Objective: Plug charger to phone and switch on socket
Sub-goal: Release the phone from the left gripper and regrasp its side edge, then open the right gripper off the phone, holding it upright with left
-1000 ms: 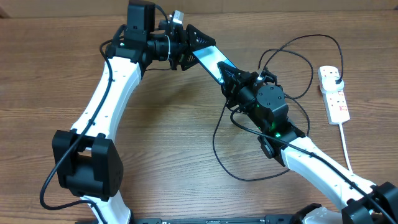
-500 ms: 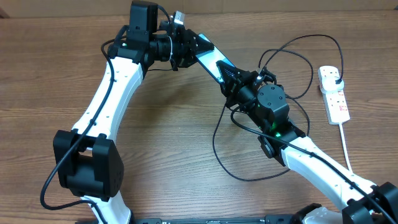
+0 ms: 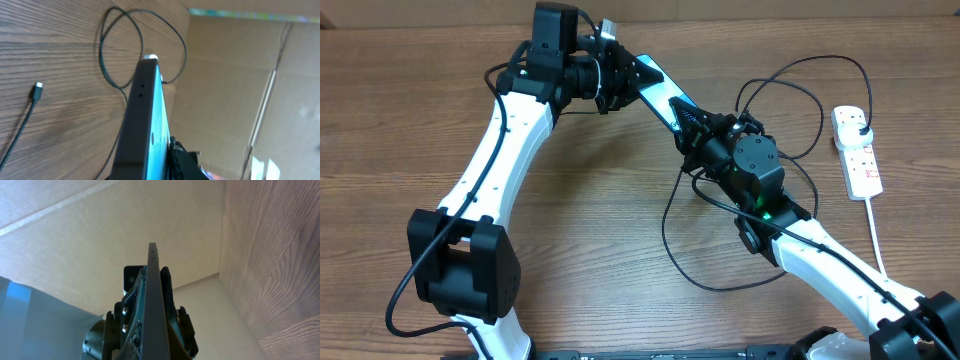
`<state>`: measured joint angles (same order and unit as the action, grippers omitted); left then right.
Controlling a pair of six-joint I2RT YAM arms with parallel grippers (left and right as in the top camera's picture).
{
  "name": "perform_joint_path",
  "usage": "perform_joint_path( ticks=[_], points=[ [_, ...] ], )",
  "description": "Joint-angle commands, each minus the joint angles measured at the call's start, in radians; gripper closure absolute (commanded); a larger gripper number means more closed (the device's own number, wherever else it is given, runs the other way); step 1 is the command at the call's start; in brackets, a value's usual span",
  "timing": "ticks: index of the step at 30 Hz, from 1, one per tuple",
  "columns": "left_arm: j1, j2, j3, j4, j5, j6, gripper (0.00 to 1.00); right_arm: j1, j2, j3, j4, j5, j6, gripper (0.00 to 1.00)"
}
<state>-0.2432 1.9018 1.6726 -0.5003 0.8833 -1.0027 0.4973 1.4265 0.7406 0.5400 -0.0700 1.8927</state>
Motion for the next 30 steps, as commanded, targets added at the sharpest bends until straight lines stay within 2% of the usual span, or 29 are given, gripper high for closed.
perform_joint_path(
  ticks=[1,8,21,26,28,30],
  points=[
    [-0.023,-0.011,0.014,0.003,-0.111,-0.02,0.83,0.01,0.011,0.041,0.017,0.016,0.001,0.96],
    [-0.037,-0.011,0.014,0.003,-0.172,-0.046,0.87,0.024,0.023,0.041,0.015,0.016,0.004,0.96],
    [-0.039,-0.011,0.014,0.003,-0.177,-0.088,0.96,0.024,0.023,0.041,0.016,0.016,0.004,0.96],
    [-0.038,-0.011,0.014,0.003,-0.177,-0.09,0.96,0.024,0.023,0.04,0.015,0.017,0.004,0.88],
    [-0.036,-0.011,0.014,0.003,-0.177,-0.088,0.96,0.024,0.023,0.04,0.011,0.017,0.003,0.8],
    [-0.036,-0.011,0.014,0.003,-0.177,-0.074,0.96,0.024,0.023,0.04,0.0,0.016,0.003,0.78]
  ],
)
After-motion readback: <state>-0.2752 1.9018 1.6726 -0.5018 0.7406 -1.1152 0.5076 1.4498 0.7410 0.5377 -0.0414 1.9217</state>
